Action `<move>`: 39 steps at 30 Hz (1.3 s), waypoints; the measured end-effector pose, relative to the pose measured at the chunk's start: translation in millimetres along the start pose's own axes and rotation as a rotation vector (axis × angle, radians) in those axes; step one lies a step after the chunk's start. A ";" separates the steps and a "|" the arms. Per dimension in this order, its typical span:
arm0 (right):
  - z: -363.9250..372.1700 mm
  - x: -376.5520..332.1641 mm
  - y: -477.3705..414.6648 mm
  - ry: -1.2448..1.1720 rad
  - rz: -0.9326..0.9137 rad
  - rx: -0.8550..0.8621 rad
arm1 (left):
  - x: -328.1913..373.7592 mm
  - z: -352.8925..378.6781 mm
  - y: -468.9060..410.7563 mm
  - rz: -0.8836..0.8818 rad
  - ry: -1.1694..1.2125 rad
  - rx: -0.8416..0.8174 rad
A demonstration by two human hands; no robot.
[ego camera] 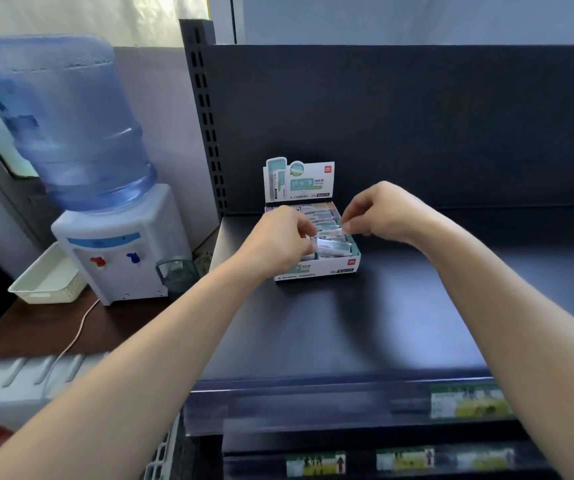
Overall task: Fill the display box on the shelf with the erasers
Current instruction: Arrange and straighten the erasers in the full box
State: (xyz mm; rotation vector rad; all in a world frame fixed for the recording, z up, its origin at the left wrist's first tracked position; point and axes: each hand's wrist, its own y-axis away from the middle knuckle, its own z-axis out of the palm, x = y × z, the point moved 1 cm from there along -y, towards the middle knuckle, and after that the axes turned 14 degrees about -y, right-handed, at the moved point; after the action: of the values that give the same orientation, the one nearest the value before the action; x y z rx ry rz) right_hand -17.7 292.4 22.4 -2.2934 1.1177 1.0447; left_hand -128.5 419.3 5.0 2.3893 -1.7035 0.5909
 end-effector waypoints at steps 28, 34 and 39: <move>5.0 0.0 -9.7 -0.005 0.060 -0.214 | -1.2 -9.5 -9.3 -0.195 0.071 0.031; 12.2 -2.3 -17.9 0.149 -0.001 -0.222 | -8.8 -9.2 -4.1 -0.209 -0.085 -0.058; 15.7 -3.9 -27.4 0.073 -0.080 -0.133 | -14.0 -12.3 -7.3 -0.192 -0.037 0.075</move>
State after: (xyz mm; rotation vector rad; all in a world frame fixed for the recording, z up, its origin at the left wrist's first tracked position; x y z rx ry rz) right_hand -4.8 320.6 15.6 -2.4768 1.0022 1.0407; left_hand -128.5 438.3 11.4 2.5923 -1.4666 0.5934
